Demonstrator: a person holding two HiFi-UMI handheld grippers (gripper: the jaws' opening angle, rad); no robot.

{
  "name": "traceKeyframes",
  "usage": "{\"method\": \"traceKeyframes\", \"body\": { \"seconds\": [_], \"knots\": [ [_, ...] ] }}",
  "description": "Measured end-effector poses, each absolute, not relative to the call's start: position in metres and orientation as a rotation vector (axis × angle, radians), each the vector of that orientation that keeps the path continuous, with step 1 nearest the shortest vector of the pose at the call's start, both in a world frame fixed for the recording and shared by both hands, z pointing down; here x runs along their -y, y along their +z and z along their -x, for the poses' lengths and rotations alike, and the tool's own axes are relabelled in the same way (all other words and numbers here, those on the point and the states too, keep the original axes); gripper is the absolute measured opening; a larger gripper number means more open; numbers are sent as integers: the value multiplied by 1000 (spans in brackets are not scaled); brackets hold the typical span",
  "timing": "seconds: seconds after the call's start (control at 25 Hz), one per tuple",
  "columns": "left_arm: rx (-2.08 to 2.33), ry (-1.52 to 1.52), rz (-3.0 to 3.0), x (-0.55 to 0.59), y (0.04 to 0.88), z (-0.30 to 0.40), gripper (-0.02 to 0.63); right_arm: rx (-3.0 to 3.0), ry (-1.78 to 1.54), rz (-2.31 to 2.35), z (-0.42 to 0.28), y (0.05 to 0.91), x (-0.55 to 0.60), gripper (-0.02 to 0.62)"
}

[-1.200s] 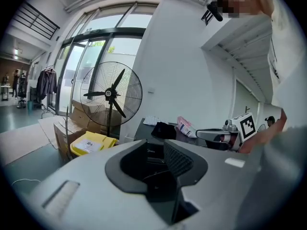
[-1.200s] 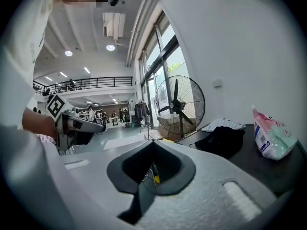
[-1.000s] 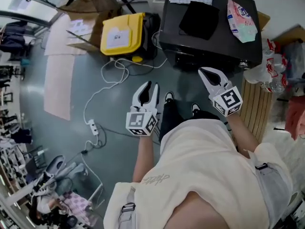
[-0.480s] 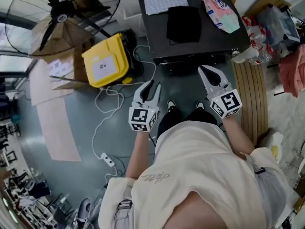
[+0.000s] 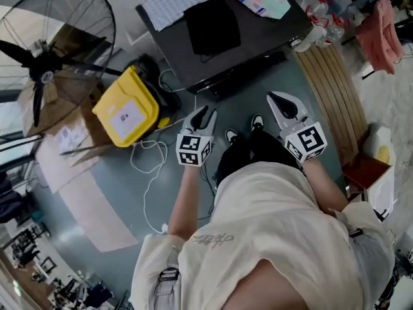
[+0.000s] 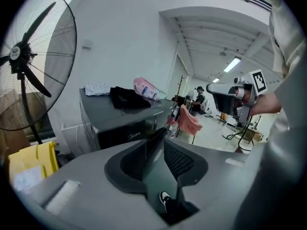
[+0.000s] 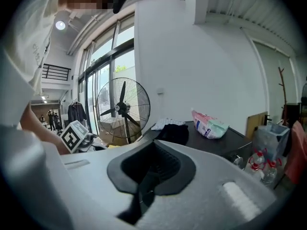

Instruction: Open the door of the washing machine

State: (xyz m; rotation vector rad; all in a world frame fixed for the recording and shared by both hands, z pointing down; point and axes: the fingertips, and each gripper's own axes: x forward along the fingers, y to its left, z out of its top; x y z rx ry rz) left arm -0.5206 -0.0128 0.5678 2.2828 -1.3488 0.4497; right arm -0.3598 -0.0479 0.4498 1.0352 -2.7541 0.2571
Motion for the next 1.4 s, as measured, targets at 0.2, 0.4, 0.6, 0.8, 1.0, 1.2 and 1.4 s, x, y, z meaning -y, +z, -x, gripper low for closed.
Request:
{"method": "traceKeyframes", "body": {
  "seconds": [0.2, 0.4, 0.6, 0.8, 1.0, 1.2, 1.4],
  "knots": [
    [1207, 572, -2307, 33, 611, 508, 138, 2717, 306, -1079, 348, 461, 51, 2],
    [1111, 691, -2283, 53, 664, 505, 132, 2669, 340, -1129, 337, 468, 56, 2],
    [1065, 823, -2237, 62, 714, 507, 123, 2611, 412, -1203, 320, 480, 59, 2],
    [985, 963, -2203, 66, 762, 501, 126, 2565, 451, -1237, 310, 490, 59, 2],
    [958, 1092, -2152, 65, 802, 501, 126, 2511, 477, -1269, 295, 494, 55, 2],
    [949, 1137, -2117, 71, 823, 495, 129, 2458, 499, -1297, 279, 499, 53, 2],
    [953, 1179, -2117, 81, 837, 490, 129, 2456, 493, -1280, 278, 497, 58, 2]
  ]
}}
